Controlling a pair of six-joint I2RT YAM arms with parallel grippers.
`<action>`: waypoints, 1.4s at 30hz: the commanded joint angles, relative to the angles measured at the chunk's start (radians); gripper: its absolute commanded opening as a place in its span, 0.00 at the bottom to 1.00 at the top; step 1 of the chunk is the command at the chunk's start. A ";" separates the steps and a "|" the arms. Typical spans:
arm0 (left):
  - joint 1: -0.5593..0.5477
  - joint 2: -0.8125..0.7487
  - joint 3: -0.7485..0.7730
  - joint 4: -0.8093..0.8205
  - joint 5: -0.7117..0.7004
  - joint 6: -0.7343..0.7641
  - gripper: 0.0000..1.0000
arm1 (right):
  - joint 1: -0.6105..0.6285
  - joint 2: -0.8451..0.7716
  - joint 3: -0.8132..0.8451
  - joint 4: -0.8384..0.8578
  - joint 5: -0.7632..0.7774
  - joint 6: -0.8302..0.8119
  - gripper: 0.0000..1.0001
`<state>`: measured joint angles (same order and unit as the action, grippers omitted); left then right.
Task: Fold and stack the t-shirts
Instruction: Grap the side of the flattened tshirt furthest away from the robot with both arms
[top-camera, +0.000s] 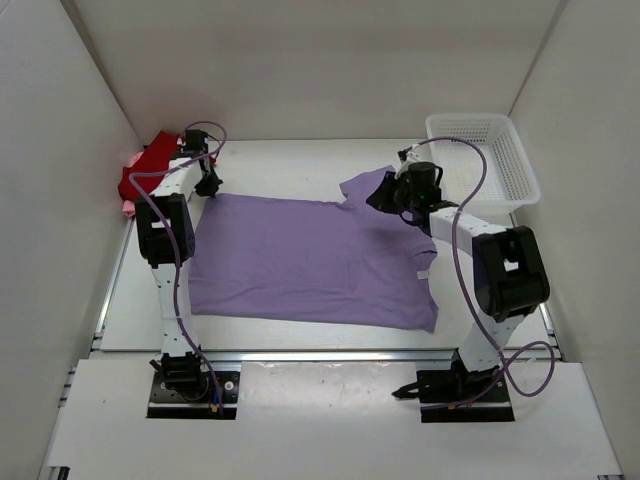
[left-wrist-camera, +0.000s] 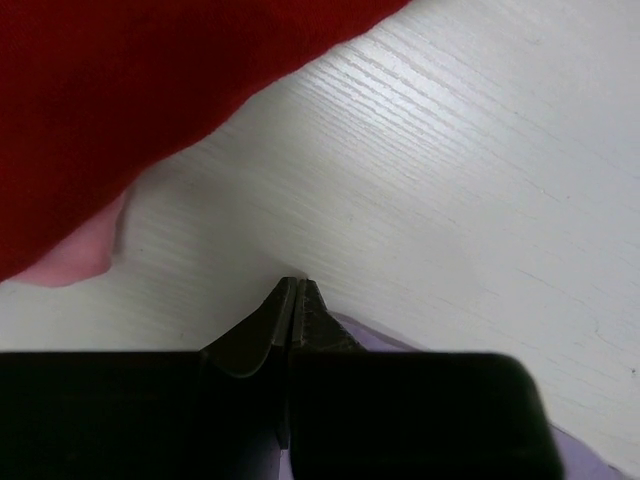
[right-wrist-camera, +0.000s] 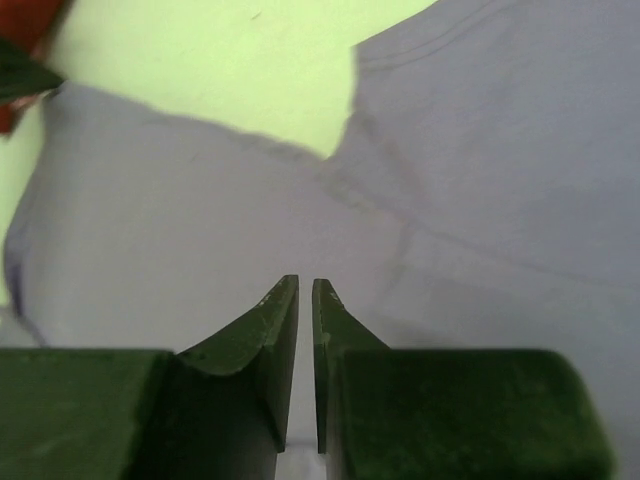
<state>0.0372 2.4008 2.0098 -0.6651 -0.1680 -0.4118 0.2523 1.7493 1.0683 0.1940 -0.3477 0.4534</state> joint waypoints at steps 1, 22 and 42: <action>0.007 -0.110 -0.011 0.034 0.038 -0.022 0.00 | -0.034 0.053 0.108 -0.021 0.091 -0.076 0.12; 0.001 -0.341 -0.279 0.212 0.090 -0.047 0.00 | -0.064 0.741 1.097 -0.618 0.335 -0.292 0.50; -0.023 -0.362 -0.319 0.234 0.127 -0.061 0.00 | -0.119 0.946 1.498 -0.843 0.421 -0.272 0.50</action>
<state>0.0216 2.1315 1.6947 -0.4469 -0.0650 -0.4698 0.1368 2.7167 2.5549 -0.6441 0.0498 0.1883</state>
